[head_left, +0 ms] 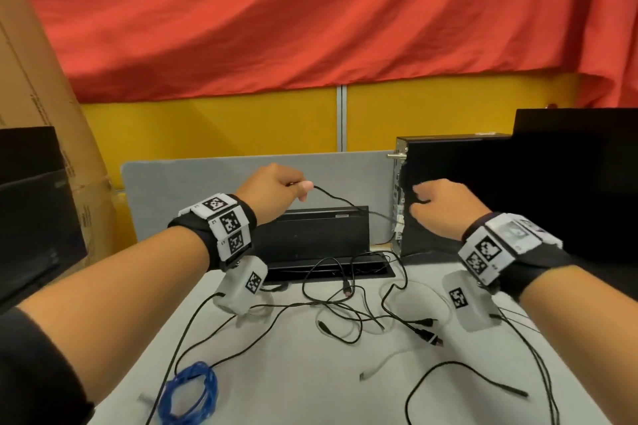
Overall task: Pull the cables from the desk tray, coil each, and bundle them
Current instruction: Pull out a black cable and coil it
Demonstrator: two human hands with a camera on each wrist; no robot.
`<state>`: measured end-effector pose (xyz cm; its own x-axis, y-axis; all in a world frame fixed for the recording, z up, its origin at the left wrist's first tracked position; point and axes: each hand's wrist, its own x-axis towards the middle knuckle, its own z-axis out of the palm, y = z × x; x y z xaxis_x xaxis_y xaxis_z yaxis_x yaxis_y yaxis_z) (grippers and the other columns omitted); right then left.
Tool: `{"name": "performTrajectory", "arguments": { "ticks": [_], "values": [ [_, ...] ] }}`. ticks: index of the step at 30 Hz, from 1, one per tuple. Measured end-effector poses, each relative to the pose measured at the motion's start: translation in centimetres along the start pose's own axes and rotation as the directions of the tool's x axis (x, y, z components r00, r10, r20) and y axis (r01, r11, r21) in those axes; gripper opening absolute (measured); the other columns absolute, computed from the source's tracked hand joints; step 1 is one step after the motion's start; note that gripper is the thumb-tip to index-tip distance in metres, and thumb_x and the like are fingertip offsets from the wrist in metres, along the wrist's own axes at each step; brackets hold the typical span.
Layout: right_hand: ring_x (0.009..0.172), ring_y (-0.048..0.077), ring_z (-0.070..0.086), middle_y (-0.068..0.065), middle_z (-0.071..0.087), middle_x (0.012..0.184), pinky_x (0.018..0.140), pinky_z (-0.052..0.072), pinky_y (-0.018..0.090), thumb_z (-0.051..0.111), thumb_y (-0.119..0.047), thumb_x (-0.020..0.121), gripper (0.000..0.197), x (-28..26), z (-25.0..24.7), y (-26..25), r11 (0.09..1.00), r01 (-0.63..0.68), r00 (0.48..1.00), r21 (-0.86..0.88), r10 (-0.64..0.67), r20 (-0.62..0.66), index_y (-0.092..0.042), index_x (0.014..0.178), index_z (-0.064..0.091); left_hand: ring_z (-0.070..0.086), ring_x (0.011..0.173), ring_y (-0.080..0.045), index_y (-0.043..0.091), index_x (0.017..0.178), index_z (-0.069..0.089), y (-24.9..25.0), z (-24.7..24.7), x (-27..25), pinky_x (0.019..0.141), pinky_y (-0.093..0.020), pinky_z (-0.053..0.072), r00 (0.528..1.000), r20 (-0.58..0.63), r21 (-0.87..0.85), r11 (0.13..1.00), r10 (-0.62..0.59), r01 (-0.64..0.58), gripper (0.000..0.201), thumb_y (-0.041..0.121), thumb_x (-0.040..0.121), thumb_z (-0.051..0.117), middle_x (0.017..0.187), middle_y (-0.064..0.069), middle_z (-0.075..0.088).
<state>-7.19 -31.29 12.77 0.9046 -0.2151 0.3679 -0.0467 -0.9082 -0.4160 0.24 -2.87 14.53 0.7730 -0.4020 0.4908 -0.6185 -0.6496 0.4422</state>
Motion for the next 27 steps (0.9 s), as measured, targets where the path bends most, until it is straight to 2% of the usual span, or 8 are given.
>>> {"name": "performTrajectory", "arguments": {
  "ticks": [2, 4, 7, 10, 13, 16, 23, 27],
  "values": [
    [0.114, 0.015, 0.059, -0.004, 0.064, 0.125, 0.093, 0.043, 0.025, 0.059, -0.027, 0.087, 0.046, -0.9, 0.6, -2.4, 0.971, 0.15, 0.987, 0.186, -0.158, 0.028, -0.019, 0.132, 0.056, 0.037, 0.047, -0.007, 0.025, 0.065, 0.063, 1.8, 1.2, 0.1, 0.057, -0.026, 0.033, 0.998, 0.044, -0.02, 0.999, 0.049, -0.048, 0.035, 0.037, 0.096, 0.054, 0.046, 0.01, 0.041],
    [0.104, 0.009, 0.064, -0.008, 0.069, 0.113, 0.086, 0.047, 0.021, 0.063, -0.03, 0.089, 0.048, -1.7, 1.1, -4.8, 0.891, 0.197, 0.963, 0.408, -0.254, 0.089, -0.023, 0.135, 0.054, 0.036, 0.047, -0.007, 0.022, 0.068, 0.066, 3.4, 2.1, 0.1, 0.056, -0.027, 0.033, 0.992, 0.072, -0.06, 0.993, 0.102, -0.098, 0.033, 0.037, 0.096, 0.056, 0.05, 0.009, 0.041],
    [0.065, 0.007, 0.057, 0.005, 0.067, 0.074, 0.063, 0.05, 0.025, 0.064, -0.035, 0.09, 0.024, -2.3, 1.4, -6.6, 0.788, 0.21, 0.955, 0.579, -0.291, 0.05, -0.024, 0.109, 0.071, 0.029, 0.041, -0.005, 0.018, 0.07, 0.069, 4.4, 2.5, 0.0, 0.047, -0.022, 0.028, 0.986, 0.104, -0.154, 0.982, 0.129, -0.112, 0.033, 0.035, 0.095, 0.058, 0.047, 0.009, 0.039],
    [0.044, 0.0, 0.048, -0.01, 0.06, 0.055, 0.052, 0.042, 0.017, 0.068, -0.038, 0.087, 0.016, -1.7, 1.1, -5.5, 0.829, 0.254, 0.967, 0.499, -0.234, -0.104, -0.026, 0.084, 0.077, 0.027, 0.039, -0.005, 0.02, 0.069, 0.07, 4.3, 2.2, -0.5, 0.045, -0.017, 0.028, 0.987, 0.136, -0.197, 0.979, 0.083, -0.056, 0.034, 0.035, 0.097, 0.055, 0.041, 0.012, 0.033],
    [0.06, -0.007, 0.061, -0.016, 0.068, 0.065, 0.062, 0.047, 0.017, 0.07, -0.034, 0.086, 0.012, -1.0, 0.2, -3.5, 0.886, 0.236, 0.966, 0.4, -0.167, -0.199, -0.028, 0.077, 0.076, 0.034, 0.049, -0.009, 0.02, 0.069, 0.07, 3.0, 1.5, -0.9, 0.056, -0.023, 0.034, 0.986, 0.163, -0.169, 0.984, -0.02, 0.048, 0.036, 0.033, 0.098, 0.053, 0.053, 0.006, 0.038],
    [0.073, -0.004, 0.063, -0.019, 0.069, 0.072, 0.062, 0.046, 0.016, 0.07, -0.033, 0.085, 0.013, -0.4, -0.8, -0.6, 0.927, 0.181, 0.962, 0.327, -0.098, -0.256, -0.031, 0.073, 0.074, 0.037, 0.051, -0.01, 0.019, 0.07, 0.069, 1.1, 0.5, -1.5, 0.056, -0.023, 0.034, 0.975, 0.188, -0.098, 0.985, -0.119, 0.139, 0.036, 0.032, 0.099, 0.052, 0.057, 0.004, 0.042],
    [0.068, -0.003, 0.059, -0.019, 0.065, 0.064, 0.057, 0.038, 0.013, 0.067, -0.031, 0.088, 0.012, 0.3, -0.4, 3.0, 0.971, 0.131, 0.939, 0.202, -0.056, -0.339, -0.03, 0.079, 0.075, 0.044, 0.058, -0.01, 0.015, 0.075, 0.072, -0.8, 0.1, -2.2, 0.059, -0.023, 0.034, 0.957, 0.193, -0.023, 0.974, -0.216, 0.224, 0.033, 0.03, 0.098, 0.053, 0.059, 0.004, 0.049],
    [0.07, -0.004, 0.058, -0.021, 0.063, 0.068, 0.058, 0.037, 0.012, 0.067, -0.032, 0.088, 0.017, 0.5, -0.7, 3.5, 0.971, 0.146, 0.914, 0.189, -0.059, -0.402, -0.038, 0.072, 0.068, 0.052, 0.068, -0.012, 0.012, 0.087, 0.075, -1.4, 0.4, -2.2, 0.062, -0.021, 0.038, 0.957, 0.198, 0.064, 0.977, -0.213, 0.204, 0.03, 0.025, 0.1, 0.051, 0.068, 0.004, 0.057]
  ]
}}
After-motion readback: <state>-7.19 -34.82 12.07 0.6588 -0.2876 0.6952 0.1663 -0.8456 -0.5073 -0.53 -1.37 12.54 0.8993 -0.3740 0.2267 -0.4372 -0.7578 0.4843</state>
